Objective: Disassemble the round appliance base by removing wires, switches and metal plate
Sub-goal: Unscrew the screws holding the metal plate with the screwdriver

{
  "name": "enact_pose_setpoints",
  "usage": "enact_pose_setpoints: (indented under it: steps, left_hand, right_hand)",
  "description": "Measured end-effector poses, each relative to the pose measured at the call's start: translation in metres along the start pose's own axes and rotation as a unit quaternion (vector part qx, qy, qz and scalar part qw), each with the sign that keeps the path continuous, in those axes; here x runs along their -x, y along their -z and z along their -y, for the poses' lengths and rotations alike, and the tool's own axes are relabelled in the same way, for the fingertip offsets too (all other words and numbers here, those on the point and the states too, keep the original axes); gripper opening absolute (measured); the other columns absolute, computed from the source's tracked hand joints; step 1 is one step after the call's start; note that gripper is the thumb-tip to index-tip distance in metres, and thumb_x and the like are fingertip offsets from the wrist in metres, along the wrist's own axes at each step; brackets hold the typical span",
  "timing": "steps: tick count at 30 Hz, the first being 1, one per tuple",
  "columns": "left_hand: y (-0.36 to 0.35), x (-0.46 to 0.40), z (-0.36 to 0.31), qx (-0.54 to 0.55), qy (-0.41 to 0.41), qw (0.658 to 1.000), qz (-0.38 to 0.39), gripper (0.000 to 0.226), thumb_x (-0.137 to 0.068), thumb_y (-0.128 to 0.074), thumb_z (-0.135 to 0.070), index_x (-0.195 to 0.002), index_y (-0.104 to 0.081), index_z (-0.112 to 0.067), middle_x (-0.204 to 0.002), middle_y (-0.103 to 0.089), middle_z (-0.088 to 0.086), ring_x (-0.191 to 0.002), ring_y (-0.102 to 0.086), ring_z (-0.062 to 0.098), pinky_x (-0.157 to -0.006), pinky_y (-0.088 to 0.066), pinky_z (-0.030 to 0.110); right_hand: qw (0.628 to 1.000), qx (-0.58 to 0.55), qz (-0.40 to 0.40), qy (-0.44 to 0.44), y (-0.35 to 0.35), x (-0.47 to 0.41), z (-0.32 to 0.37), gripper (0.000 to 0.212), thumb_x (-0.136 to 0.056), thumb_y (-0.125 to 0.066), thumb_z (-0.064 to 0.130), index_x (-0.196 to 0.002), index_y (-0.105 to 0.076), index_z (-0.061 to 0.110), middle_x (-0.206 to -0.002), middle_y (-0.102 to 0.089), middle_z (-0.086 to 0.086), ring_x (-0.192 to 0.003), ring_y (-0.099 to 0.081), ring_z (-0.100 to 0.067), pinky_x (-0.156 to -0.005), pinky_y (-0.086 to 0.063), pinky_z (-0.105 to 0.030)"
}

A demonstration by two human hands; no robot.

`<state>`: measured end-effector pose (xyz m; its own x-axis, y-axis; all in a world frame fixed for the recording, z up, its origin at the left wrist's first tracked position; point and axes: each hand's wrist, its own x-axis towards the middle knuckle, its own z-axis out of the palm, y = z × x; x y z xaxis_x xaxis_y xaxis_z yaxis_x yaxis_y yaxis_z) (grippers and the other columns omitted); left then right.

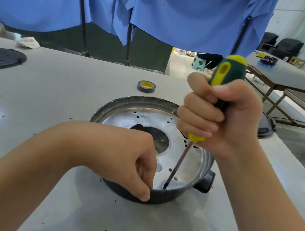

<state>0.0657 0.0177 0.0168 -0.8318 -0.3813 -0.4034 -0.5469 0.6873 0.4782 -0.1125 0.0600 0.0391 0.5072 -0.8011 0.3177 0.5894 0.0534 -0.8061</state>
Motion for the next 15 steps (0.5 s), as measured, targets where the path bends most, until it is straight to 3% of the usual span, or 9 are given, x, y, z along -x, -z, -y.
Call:
enact_pose_setpoints:
  steps: [3,5,8,10,12,15]
  left_hand:
    - [0.000,0.000,0.001,0.005,-0.001,1.000,0.004,0.013,-0.076,-0.072,-0.053,-0.086,-0.071,-0.044,-0.076,-0.069,-0.021,-0.075,-0.064,0.001,-0.070,-0.055,0.025]
    - [0.000,0.001,0.000,0.004,0.000,1.000,0.005,0.014,-0.076,-0.072,-0.053,-0.086,-0.071,-0.044,-0.077,-0.069,-0.021,-0.075,-0.064,0.000,-0.070,-0.055,0.024]
    - [0.000,0.001,0.000,0.002,0.000,1.000,0.005,0.014,-0.076,-0.072,-0.053,-0.087,-0.071,-0.045,-0.076,-0.070,-0.021,-0.075,-0.064,-0.001,-0.068,-0.055,0.022]
    - [0.000,0.003,0.000,0.008,0.003,1.000,0.011,0.014,-0.076,-0.073,-0.052,-0.087,-0.071,-0.044,-0.076,-0.069,-0.021,-0.074,-0.065,0.000,-0.067,-0.054,0.021]
    - [0.000,0.004,0.000,0.011,0.003,1.000,0.016,0.014,-0.076,-0.073,-0.052,-0.087,-0.071,-0.043,-0.077,-0.070,-0.020,-0.074,-0.065,0.002,-0.066,-0.054,0.021]
    - [0.001,0.006,-0.001,0.013,-0.001,1.000,0.018,0.014,-0.077,-0.073,-0.051,-0.087,-0.072,-0.042,-0.079,-0.070,-0.018,-0.075,-0.065,0.004,-0.065,-0.054,0.022]
  right_hand:
    - [1.000,0.001,-0.013,-0.015,0.007,0.007,0.005,0.040,-0.073,-0.069,0.015,-0.061,-0.031,0.017,-0.042,-0.028,0.005,-0.038,-0.026,-0.011,-0.038,-0.025,-0.019]
    - [0.987,0.113,-0.113,-0.012,0.007,0.007,0.005,0.034,-0.078,-0.064,0.017,-0.057,-0.038,0.018,-0.043,-0.036,0.006,-0.041,-0.035,-0.009,-0.041,-0.036,-0.018]
    - [0.889,0.377,-0.260,-0.021,0.001,0.006,0.006,0.025,-0.084,-0.063,0.027,-0.062,-0.055,0.018,-0.060,-0.056,0.001,-0.058,-0.057,-0.011,-0.062,-0.054,-0.024]
    - [0.807,0.508,-0.302,-0.019,-0.004,0.006,0.009,0.027,-0.080,-0.068,0.041,-0.069,-0.062,0.018,-0.067,-0.057,0.004,-0.064,-0.057,-0.005,-0.069,-0.055,-0.022]
    - [0.733,0.597,-0.325,0.015,-0.010,0.008,0.011,0.046,-0.075,-0.071,0.052,-0.080,-0.058,0.009,-0.065,-0.050,0.001,-0.058,-0.051,-0.004,-0.058,-0.049,-0.014]
    - [0.671,0.656,-0.335,0.084,-0.016,0.009,0.010,0.058,-0.070,-0.075,0.056,-0.088,-0.054,0.006,-0.070,-0.047,-0.008,-0.056,-0.046,-0.003,-0.053,-0.044,-0.012]
